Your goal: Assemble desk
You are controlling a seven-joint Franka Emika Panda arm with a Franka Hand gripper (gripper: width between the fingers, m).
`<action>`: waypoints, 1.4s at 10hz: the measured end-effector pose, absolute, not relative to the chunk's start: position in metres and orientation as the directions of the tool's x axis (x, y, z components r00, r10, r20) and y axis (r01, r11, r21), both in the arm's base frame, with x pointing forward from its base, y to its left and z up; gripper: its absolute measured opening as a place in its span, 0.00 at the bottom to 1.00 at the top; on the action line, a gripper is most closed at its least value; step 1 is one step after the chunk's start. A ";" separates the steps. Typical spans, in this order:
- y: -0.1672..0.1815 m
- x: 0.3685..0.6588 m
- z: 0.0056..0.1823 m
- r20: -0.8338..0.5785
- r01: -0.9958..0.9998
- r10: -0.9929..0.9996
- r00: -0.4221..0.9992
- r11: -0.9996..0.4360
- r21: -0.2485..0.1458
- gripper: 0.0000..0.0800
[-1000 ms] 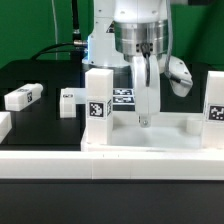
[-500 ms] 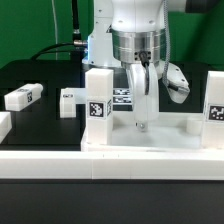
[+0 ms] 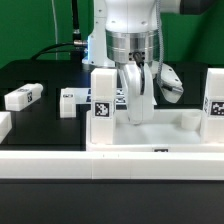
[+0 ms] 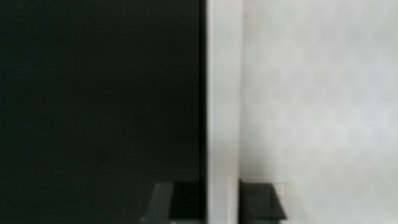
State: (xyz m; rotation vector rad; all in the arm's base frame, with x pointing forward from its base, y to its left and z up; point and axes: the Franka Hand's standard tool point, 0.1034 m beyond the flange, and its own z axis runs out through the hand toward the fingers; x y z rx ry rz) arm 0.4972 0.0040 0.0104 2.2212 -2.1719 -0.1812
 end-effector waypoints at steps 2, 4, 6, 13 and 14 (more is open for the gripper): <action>0.004 0.497 0.010 -0.062 -0.994 -0.998 0.020 -0.027 0.102 0.10; 0.004 0.497 0.010 -0.062 -0.994 -0.998 0.020 -0.027 0.102 0.10; 0.002 0.497 0.010 -0.066 -0.992 -0.996 0.067 -0.073 0.099 0.10; -0.035 0.488 0.010 -0.085 -0.901 -0.903 0.421 -0.427 0.076 0.10; -0.036 0.488 0.010 -0.087 -0.869 -0.870 0.485 -0.491 0.068 0.10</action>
Offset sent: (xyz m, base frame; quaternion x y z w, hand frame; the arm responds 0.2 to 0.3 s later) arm 0.0000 0.0000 0.0000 0.0000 0.0000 0.0000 1.0000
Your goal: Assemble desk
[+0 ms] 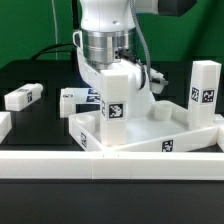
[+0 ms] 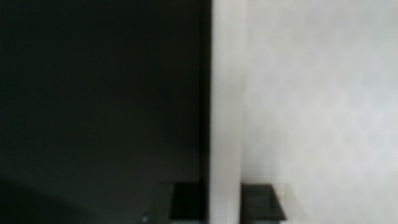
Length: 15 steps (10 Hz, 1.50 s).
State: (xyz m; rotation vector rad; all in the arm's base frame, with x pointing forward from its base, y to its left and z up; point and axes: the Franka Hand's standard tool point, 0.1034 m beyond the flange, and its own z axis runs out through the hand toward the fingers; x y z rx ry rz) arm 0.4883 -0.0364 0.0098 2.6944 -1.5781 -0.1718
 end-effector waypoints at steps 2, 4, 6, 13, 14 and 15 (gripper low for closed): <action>-0.042 0.490 0.010 -0.084 -0.807 -0.809 0.582 -0.588 0.059 0.10; -0.050 0.490 0.010 -0.090 -0.633 -0.637 0.765 -0.771 0.071 0.10; -0.051 0.490 0.010 -0.098 -0.513 -0.516 0.851 -0.857 0.056 0.10; -0.039 0.510 0.010 -0.097 -0.055 -0.058 0.994 -0.998 0.040 0.09; -0.034 0.513 0.010 -0.099 0.018 0.014 0.995 -0.999 0.037 0.09; -0.031 0.516 0.011 -0.096 0.088 0.085 0.992 -0.996 0.029 0.09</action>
Offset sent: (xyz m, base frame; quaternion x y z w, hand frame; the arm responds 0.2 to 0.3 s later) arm 0.0041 -0.0125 0.0002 -0.0402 -0.0019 -0.2306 0.9722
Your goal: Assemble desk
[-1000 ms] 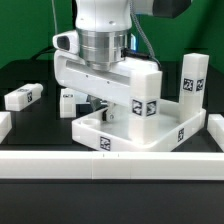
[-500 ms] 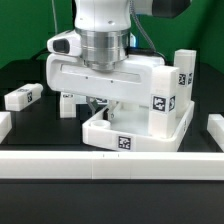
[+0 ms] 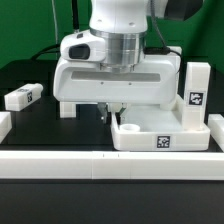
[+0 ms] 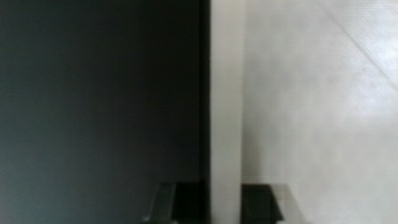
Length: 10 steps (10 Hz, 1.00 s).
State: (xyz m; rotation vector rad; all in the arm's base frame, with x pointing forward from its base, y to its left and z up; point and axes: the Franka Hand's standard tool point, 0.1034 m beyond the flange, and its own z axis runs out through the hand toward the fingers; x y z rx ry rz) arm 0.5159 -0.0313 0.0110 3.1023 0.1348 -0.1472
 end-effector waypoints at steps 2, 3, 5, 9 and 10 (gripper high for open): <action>-0.033 0.516 0.012 -0.097 0.220 0.217 0.971 -0.975 0.016 0.08; -0.034 0.516 0.011 -0.097 0.258 0.256 0.962 -0.966 0.012 0.08; -0.036 0.517 0.011 -0.102 0.375 0.373 0.922 -0.927 0.005 0.08; -0.030 0.526 0.012 -0.108 0.580 0.576 0.810 -0.814 0.007 0.08; -0.028 0.527 0.013 -0.116 0.643 0.638 0.761 -0.766 0.007 0.08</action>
Offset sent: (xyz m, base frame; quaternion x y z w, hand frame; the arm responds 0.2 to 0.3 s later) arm 0.0000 0.0000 0.0000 0.0000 0.0000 -0.1938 0.9810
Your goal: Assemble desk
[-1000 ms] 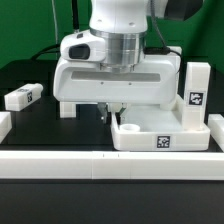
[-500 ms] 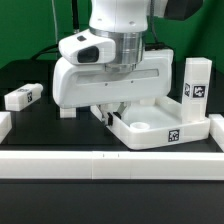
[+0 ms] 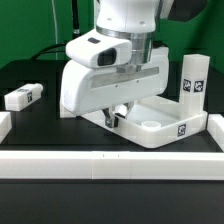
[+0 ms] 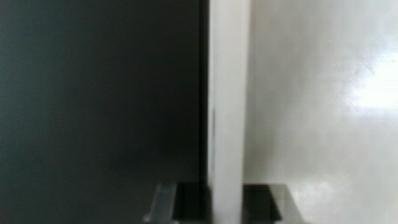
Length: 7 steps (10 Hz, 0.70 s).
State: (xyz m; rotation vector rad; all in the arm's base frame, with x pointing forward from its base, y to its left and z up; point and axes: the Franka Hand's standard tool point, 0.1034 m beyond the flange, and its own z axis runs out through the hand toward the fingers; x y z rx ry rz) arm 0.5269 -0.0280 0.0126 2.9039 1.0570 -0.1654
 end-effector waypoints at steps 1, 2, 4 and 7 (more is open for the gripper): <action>-0.025 0.528 0.012 -0.119 0.663 0.657 0.744 -0.749 0.008 0.08; -0.023 0.530 0.013 -0.127 0.728 0.721 0.681 -0.686 0.008 0.08; -0.015 0.538 0.012 -0.129 0.798 0.791 0.598 -0.603 -0.001 0.08; -0.018 0.541 0.012 -0.131 0.883 0.877 0.462 -0.468 -0.016 0.08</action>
Offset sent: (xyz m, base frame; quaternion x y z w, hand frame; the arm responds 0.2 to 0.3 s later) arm 0.0238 0.0263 -0.0023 0.0195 0.0040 -0.1607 0.9868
